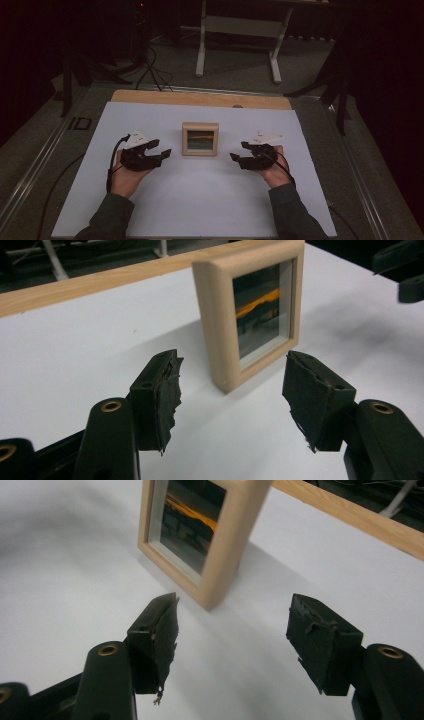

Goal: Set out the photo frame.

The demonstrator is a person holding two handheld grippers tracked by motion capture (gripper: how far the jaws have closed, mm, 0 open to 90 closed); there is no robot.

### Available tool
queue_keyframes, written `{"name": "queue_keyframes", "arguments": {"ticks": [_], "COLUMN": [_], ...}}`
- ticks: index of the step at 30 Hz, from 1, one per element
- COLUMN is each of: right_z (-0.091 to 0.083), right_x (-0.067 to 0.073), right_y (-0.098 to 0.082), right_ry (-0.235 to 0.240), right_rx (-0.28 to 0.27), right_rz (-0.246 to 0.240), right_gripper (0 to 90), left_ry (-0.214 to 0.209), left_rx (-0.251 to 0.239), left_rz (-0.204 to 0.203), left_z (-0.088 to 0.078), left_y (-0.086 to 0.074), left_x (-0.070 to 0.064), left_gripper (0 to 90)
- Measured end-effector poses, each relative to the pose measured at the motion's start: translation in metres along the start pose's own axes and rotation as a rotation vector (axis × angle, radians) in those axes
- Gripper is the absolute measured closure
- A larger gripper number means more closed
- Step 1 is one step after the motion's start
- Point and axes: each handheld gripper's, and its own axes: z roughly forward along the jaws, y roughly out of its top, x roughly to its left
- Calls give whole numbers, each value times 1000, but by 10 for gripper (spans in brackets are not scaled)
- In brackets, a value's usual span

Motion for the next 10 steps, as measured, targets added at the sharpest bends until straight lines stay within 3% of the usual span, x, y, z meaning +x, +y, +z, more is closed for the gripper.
{"name": "queue_keyframes", "arguments": {"ticks": [6, 8, 9, 10], "right_z": [-19, -22, -29, -31], "right_x": [-6, -7, -8, -8], "right_y": [-24, -28, -40, -45], "right_ry": [-21, -25, -31, -37], "right_rx": [-13, -17, -21, -21], "right_rz": [52, 64, 85, 96], "right_gripper": [367, 367, 367, 366], "left_ry": [15, 15, 35, 35], "left_rx": [-2, -2, 18, 18], "left_rz": [-11, -11, -24, -24], "left_z": [-17, -17, -24, -24], "left_y": [-20, -20, -34, -34], "left_x": [3, 3, 8, 8], "left_gripper": [394, 390, 387, 386]}}
